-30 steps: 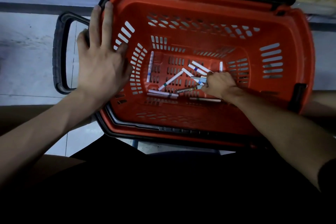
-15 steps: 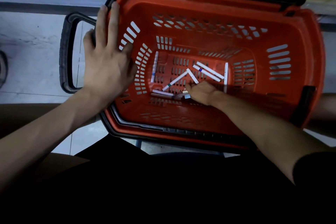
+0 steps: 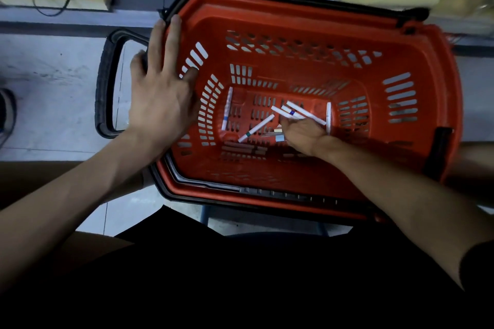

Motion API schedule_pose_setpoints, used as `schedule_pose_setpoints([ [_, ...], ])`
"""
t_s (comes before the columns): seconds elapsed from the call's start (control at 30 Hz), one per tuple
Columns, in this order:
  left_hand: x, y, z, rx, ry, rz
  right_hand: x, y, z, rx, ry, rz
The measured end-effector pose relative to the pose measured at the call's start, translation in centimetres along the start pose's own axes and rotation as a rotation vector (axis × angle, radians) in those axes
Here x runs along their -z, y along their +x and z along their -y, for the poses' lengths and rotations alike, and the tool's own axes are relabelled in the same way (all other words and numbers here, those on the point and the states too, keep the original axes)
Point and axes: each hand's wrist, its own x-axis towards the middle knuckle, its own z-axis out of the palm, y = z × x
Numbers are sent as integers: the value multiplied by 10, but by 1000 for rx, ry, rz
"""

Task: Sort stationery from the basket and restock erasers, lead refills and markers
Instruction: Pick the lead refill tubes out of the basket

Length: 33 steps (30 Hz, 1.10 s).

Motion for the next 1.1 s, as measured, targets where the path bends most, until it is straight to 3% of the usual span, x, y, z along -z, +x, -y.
schedule_pose_setpoints([
  [0.2,1,24,7,154,-101,7,45,-9,-34,-100,200,-69],
  [0.53,9,46,9,278,-359,-106,172,-35,-72,-279,297,-377],
  [0.8,19,76,3,339,-128,-56,261,-52,-95,-295,663,-633],
  [0.93,34,90,-9,360,-258,-61,297,-63,-103,-240,844,-719],
  [1.03,56,106,-20,337,-326,-235,317,-69,-109,-171,1086,-706],
  [1.1,82,122,-31,287,-725,-296,330,-69,-113,-146,1240,-681],
])
